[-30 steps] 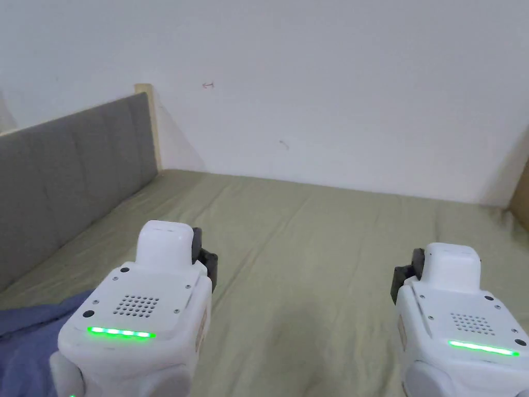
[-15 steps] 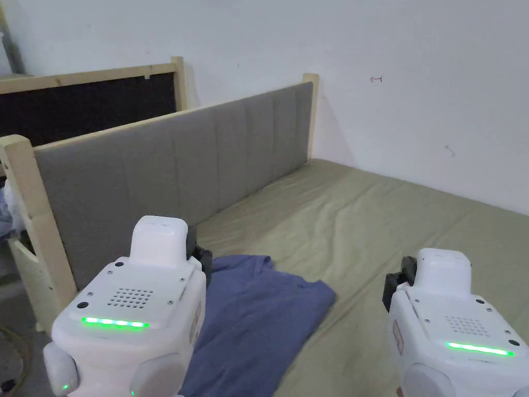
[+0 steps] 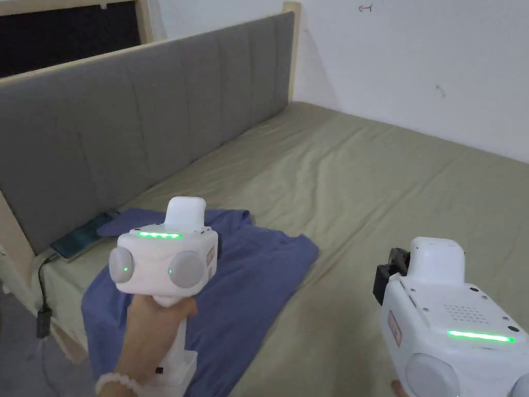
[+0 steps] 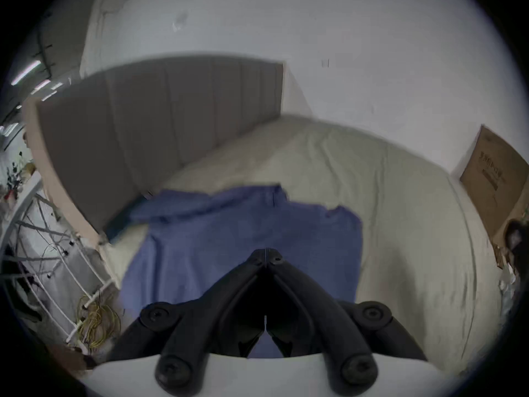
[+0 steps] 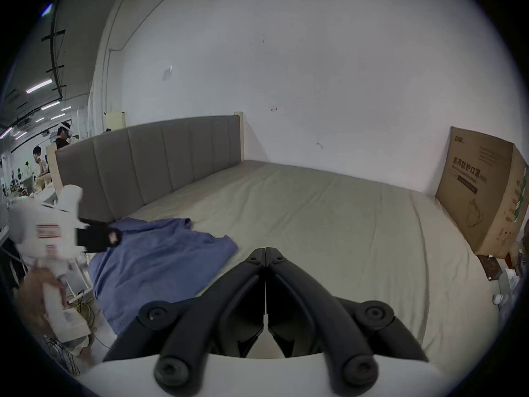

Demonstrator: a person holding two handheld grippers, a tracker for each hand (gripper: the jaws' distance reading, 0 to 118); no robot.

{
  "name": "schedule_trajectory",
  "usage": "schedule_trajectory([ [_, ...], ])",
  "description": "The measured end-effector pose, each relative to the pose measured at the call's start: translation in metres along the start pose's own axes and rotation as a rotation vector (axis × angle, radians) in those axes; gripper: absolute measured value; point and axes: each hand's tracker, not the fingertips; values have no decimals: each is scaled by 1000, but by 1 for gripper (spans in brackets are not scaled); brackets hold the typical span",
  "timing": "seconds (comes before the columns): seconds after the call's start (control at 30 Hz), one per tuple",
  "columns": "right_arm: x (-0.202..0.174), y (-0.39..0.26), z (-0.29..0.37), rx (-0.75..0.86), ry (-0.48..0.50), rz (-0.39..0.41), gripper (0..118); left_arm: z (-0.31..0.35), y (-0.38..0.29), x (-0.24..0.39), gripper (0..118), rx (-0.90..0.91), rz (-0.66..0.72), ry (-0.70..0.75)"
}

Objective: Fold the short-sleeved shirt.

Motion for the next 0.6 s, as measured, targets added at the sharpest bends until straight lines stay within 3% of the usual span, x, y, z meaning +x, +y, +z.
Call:
schedule_trajectory([
  [0.03,2,-3,-4,-19,-2,1,0,-23,-4,2,0,-60,5,-13],
  [0.07,4,-6,-8,-30,-6,1,0,-43,-8,3,9,-127,-2,-31],
  [0.1,4,-8,-9,-40,-9,1,0,-54,-12,4,37,-162,17,-21],
  [0.13,6,-10,-12,-58,-15,0,0,-66,-17,6,97,-179,16,-23],
  [0.17,8,-11,-15,-66,-17,-4,0,-73,-21,8,118,-198,11,-15],
  [0.23,12,-14,-21,-89,-20,-13,0,-90,-29,10,110,-267,-8,-43],
  [0.27,14,-15,-23,-92,-20,-18,0,-89,-28,13,112,-180,-13,-68],
  [0.6,26,-26,-33,-139,-24,-38,0,-142,-48,21,114,-352,-31,-11],
])
